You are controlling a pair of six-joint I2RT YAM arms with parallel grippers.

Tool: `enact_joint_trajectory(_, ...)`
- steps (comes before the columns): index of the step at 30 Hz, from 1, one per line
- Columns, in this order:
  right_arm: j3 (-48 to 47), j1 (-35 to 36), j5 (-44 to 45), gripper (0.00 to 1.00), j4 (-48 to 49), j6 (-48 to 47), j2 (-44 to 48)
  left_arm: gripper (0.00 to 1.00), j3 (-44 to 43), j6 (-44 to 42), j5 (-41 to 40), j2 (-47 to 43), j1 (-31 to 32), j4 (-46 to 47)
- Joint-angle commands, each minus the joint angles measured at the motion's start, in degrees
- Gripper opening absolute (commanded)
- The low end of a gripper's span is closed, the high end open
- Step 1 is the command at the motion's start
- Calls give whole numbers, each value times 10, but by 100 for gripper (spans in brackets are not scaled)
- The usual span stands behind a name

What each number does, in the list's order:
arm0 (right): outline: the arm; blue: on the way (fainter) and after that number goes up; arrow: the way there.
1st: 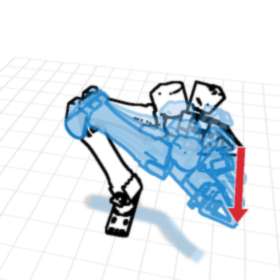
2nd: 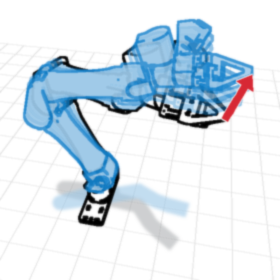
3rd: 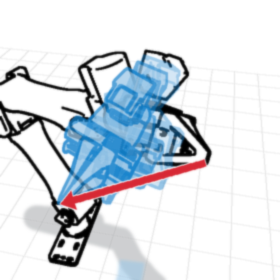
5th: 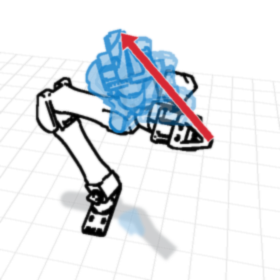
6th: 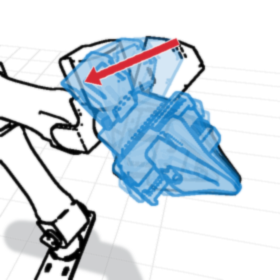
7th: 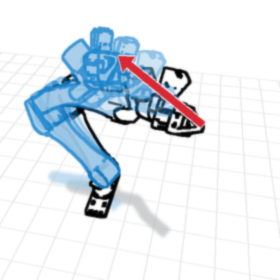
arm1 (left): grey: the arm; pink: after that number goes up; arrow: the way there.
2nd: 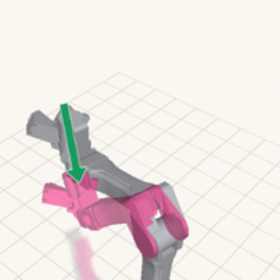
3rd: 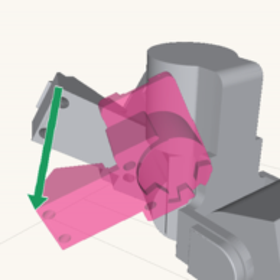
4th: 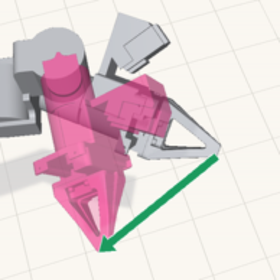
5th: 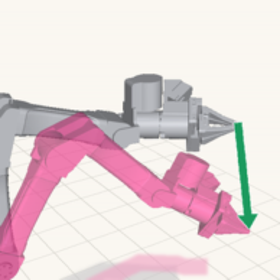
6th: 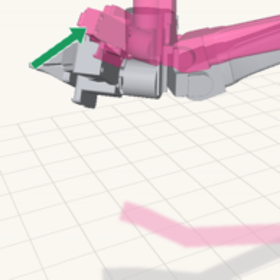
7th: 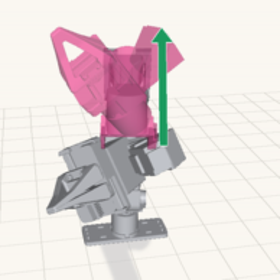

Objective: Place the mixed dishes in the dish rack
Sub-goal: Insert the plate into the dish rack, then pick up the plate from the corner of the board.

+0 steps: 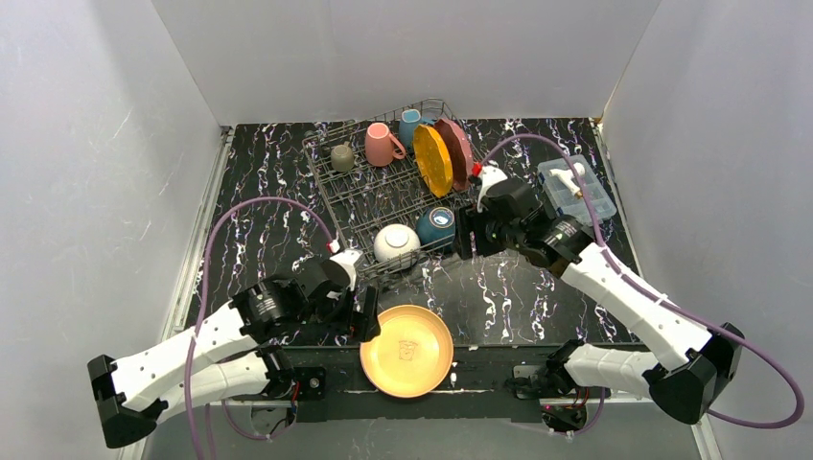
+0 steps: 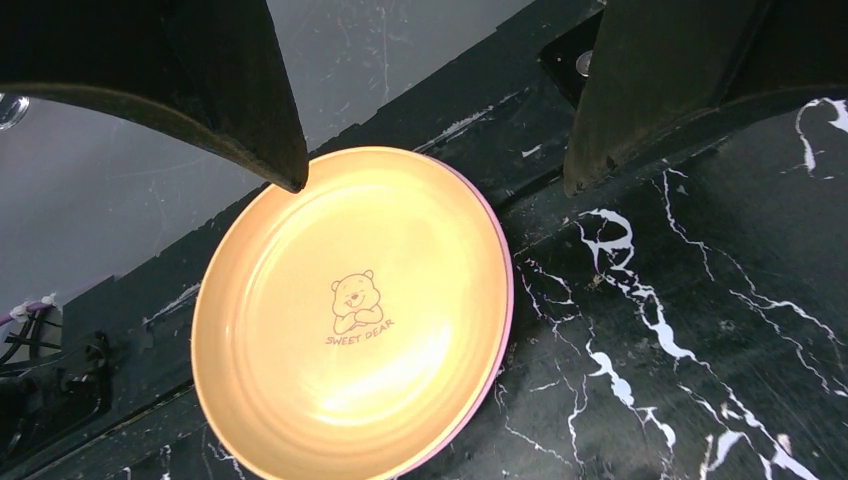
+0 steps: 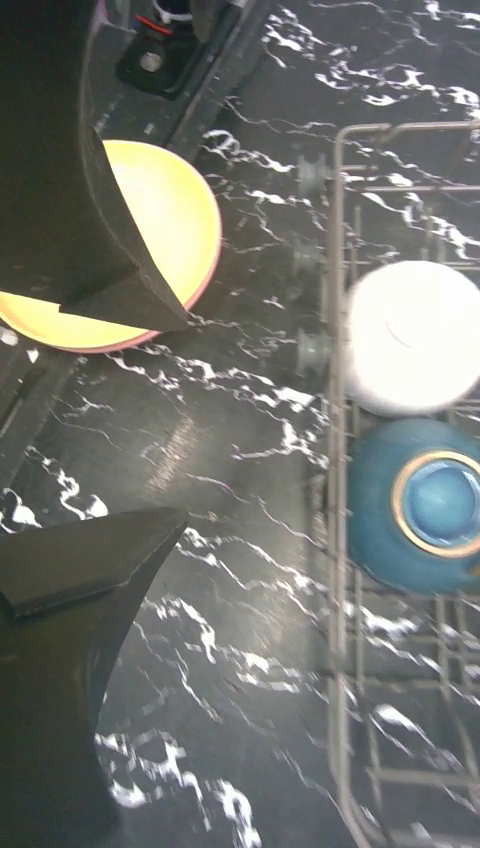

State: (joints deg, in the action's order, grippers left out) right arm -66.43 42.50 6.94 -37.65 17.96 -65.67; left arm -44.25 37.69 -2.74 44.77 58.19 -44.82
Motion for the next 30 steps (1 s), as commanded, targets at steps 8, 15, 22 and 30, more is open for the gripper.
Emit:
enact_joint_trajectory(8,161,68,-91,63,39,110,59,99,50,58,24,15,-4,19)
enact_joint_trajectory(15,211,162,-40,59,67,167,46,96,66,65,20,14,-4,27)
enact_joint_trajectory(22,223,218,20,50,66,199,14,96,75,65,24,15,-3,35)
enact_joint_trajectory(30,228,239,40,44,60,209,-26,97,83,61,24,-7,-3,29)
